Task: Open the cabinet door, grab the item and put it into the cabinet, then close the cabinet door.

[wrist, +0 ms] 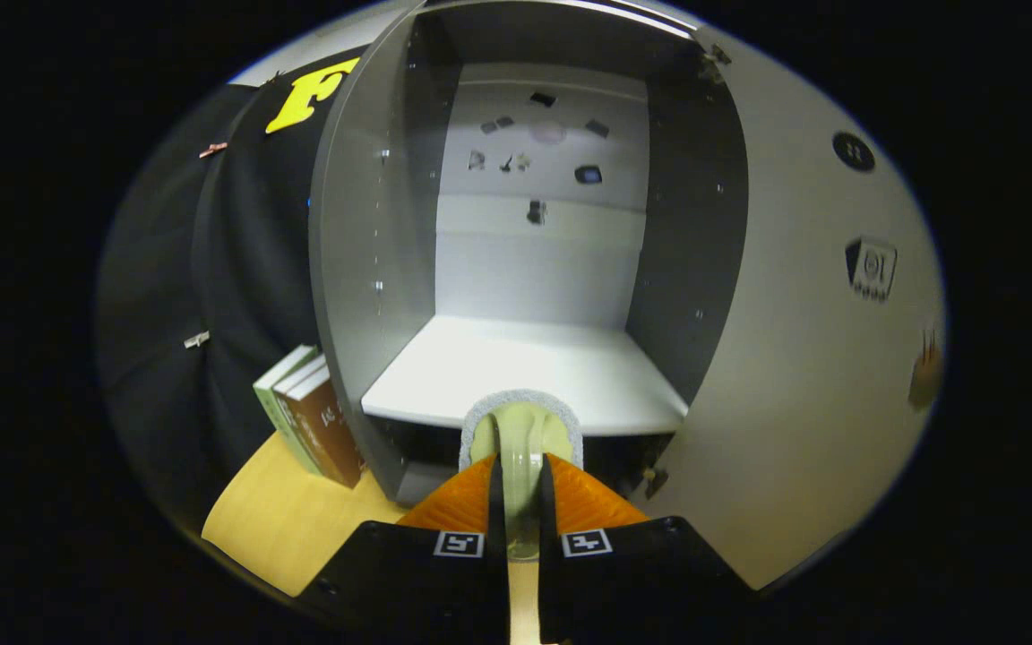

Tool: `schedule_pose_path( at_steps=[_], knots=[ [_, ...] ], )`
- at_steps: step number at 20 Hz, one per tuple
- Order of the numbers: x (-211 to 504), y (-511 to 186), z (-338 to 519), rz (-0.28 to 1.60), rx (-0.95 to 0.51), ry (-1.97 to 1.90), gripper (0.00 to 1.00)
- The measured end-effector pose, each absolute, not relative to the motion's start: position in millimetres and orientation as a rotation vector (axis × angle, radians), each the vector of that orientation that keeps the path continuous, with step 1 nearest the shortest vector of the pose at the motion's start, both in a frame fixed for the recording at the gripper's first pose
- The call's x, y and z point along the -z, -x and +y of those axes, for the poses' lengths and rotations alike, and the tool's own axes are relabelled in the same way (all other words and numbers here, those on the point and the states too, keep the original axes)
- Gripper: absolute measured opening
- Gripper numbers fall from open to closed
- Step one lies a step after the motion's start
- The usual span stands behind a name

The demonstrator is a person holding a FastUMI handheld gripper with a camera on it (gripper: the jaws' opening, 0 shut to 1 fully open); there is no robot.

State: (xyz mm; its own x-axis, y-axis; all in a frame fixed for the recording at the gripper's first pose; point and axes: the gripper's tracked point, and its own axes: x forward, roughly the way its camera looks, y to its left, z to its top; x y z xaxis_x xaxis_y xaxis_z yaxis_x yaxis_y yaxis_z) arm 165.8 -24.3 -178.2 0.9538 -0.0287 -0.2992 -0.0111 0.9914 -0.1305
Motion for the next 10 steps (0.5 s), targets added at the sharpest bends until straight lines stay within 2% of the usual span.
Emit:
schedule_pose_path(
  at_steps=[4, 10],
  knots=[
    [122, -196, -13, 0.198, 0.017, 0.13, 0.17],
    [94, -259, -9, 0.166, 0.028, 0.135, 0.16]
  ],
)
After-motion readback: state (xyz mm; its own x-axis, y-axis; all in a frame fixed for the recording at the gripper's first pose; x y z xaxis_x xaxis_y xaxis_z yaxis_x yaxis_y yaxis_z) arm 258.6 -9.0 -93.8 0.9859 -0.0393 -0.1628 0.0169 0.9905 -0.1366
